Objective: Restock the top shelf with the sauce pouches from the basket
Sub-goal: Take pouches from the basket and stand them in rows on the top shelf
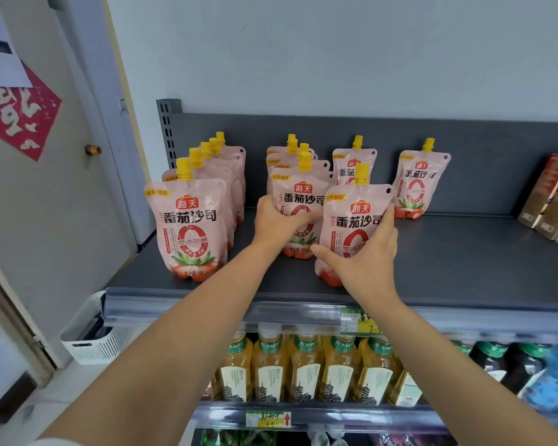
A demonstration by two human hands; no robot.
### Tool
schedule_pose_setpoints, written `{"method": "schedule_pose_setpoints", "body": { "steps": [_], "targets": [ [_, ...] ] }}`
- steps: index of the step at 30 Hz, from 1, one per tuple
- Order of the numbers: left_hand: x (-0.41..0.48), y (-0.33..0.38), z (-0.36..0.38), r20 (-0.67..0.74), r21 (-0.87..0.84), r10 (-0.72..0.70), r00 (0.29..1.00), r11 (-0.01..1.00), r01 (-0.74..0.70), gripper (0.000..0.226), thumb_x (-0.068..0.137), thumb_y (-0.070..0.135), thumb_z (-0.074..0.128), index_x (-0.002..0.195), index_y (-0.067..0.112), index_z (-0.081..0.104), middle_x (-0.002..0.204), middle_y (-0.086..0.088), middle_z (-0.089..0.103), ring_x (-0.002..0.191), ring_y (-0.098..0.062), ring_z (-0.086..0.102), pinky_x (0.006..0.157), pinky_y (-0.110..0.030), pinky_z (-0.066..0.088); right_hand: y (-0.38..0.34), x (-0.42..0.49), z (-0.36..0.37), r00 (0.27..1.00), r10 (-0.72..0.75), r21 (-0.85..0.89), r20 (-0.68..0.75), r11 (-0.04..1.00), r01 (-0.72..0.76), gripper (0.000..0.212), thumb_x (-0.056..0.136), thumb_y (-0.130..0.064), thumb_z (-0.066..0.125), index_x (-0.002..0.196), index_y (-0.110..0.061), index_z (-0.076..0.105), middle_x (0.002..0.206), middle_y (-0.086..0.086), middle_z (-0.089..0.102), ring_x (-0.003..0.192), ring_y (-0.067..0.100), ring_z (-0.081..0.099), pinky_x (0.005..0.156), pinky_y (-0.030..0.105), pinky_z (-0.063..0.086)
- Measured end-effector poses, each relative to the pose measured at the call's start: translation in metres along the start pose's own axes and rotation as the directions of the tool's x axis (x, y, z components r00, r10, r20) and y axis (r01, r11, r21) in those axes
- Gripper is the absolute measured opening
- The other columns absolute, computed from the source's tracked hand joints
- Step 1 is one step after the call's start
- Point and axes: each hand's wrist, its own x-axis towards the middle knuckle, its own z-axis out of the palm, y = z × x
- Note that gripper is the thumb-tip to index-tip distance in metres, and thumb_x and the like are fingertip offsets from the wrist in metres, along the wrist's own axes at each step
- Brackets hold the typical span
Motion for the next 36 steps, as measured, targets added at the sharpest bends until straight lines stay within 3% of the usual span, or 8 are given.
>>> {"method": "schedule_pose_setpoints", "body": {
  "steps": [6, 11, 17, 26, 33, 36],
  "targets": [
    [-0.001, 0.003, 0.001, -0.019, 0.029, 0.015, 1.000, 0.999, -0.014, 0.099, 0.035, 0.056, 0.080, 0.119, 0.014, 0.050, 0.119, -0.004, 0.057, 0.106, -0.014, 0.061, 0.086, -0.038, 0.056, -0.001, -0.002, 0.003, 1.000, -0.002, -0.009, 0.011, 1.000, 0.002, 0.128, 0.064, -0.036, 0.087, 0.153, -0.018, -0.003, 0.145, 0.005, 0.026, 0.138, 0.021, 0.021, 0.111, 0.037, 0.026],
    [-0.001, 0.005, 0.001, -0.050, 0.073, 0.048, 0.998, 0.996, -0.044, 0.072, 0.065, 0.023, 0.085, 0.121, 0.008, 0.043, 0.124, -0.006, 0.040, 0.114, -0.016, 0.050, 0.094, -0.033, 0.049, -0.002, -0.002, 0.004, 1.000, 0.004, 0.000, 0.024, 1.000, -0.004, 0.128, 0.064, -0.036, 0.087, 0.153, -0.017, -0.003, 0.145, 0.005, 0.025, 0.137, 0.021, 0.021, 0.111, 0.036, 0.026],
    [-0.004, 0.003, 0.008, -0.060, 0.306, 0.162, 0.985, 0.942, -0.137, 0.078, 0.065, 0.032, 0.084, 0.123, 0.010, 0.036, 0.126, -0.008, 0.037, 0.116, -0.020, 0.046, 0.093, -0.036, 0.047, -0.002, -0.003, 0.007, 0.999, -0.005, 0.010, 0.034, 1.000, 0.005, 0.128, 0.064, -0.037, 0.086, 0.152, -0.018, -0.005, 0.144, 0.005, 0.025, 0.136, 0.019, 0.021, 0.108, 0.030, 0.022],
    [-0.007, 0.010, 0.001, -0.137, 0.226, 0.159, 0.978, 0.966, -0.126, 0.072, 0.066, 0.021, 0.085, 0.118, 0.008, 0.038, 0.117, -0.005, 0.042, 0.103, -0.010, 0.043, 0.082, -0.024, 0.041, -0.003, -0.003, 0.010, 0.998, -0.016, 0.030, 0.059, 0.999, 0.014, 0.128, 0.065, -0.043, 0.084, 0.152, -0.018, -0.006, 0.143, 0.003, 0.024, 0.136, 0.020, 0.020, 0.109, 0.035, 0.025],
    [-0.008, 0.008, -0.001, 0.013, 0.130, 0.106, 0.994, 0.986, -0.107, 0.076, 0.073, 0.020, 0.080, 0.128, 0.016, 0.027, 0.132, -0.007, 0.038, 0.119, -0.015, 0.043, 0.099, -0.030, 0.041, -0.004, -0.004, 0.015, 0.999, -0.032, 0.049, 0.040, 0.998, 0.030, 0.112, 0.070, -0.033, 0.083, 0.152, -0.017, 0.008, 0.139, 0.004, 0.033, 0.133, 0.019, 0.031, 0.108, 0.038, 0.035],
    [-0.012, 0.007, -0.008, 0.040, -0.014, 0.046, 0.998, 0.999, -0.045, 0.062, 0.082, 0.020, 0.071, 0.131, 0.019, 0.032, 0.134, -0.006, 0.044, 0.120, -0.017, 0.049, 0.100, -0.039, 0.047, -0.006, -0.005, 0.020, 0.999, -0.027, 0.046, 0.036, 0.999, 0.026, 0.111, 0.070, -0.032, 0.083, 0.152, -0.016, 0.009, 0.140, 0.004, 0.033, 0.134, 0.020, 0.031, 0.109, 0.039, 0.036]
  ]
}}
